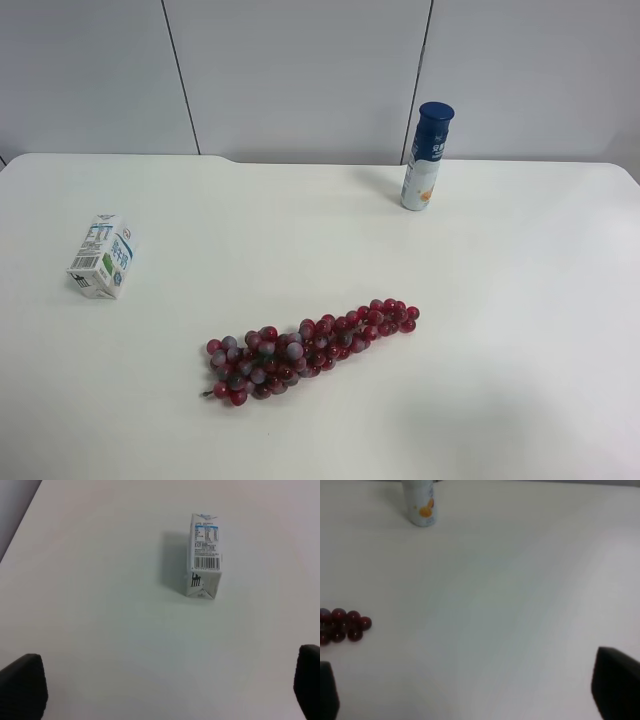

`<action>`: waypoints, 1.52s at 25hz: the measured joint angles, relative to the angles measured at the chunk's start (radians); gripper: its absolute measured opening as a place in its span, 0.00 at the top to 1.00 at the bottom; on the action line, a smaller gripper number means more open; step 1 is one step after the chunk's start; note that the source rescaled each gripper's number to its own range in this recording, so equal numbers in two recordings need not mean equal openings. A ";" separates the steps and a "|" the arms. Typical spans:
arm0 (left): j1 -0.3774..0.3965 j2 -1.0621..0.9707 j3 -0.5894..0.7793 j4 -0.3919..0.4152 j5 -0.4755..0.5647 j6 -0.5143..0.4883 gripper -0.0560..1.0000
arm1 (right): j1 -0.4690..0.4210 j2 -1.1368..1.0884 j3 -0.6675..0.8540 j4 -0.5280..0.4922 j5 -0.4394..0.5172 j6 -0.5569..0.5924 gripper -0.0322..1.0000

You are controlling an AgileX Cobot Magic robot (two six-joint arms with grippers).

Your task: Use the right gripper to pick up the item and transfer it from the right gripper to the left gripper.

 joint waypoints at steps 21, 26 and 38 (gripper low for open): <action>0.000 0.000 0.000 0.000 0.000 0.000 0.00 | 0.000 0.000 0.000 0.000 0.000 0.000 0.00; 0.000 0.000 0.000 0.000 0.000 0.000 0.00 | 0.000 0.000 0.000 0.000 0.000 0.000 0.00; 0.000 0.000 0.000 0.000 -0.002 0.000 0.00 | 0.000 0.000 0.000 0.000 0.000 0.000 0.00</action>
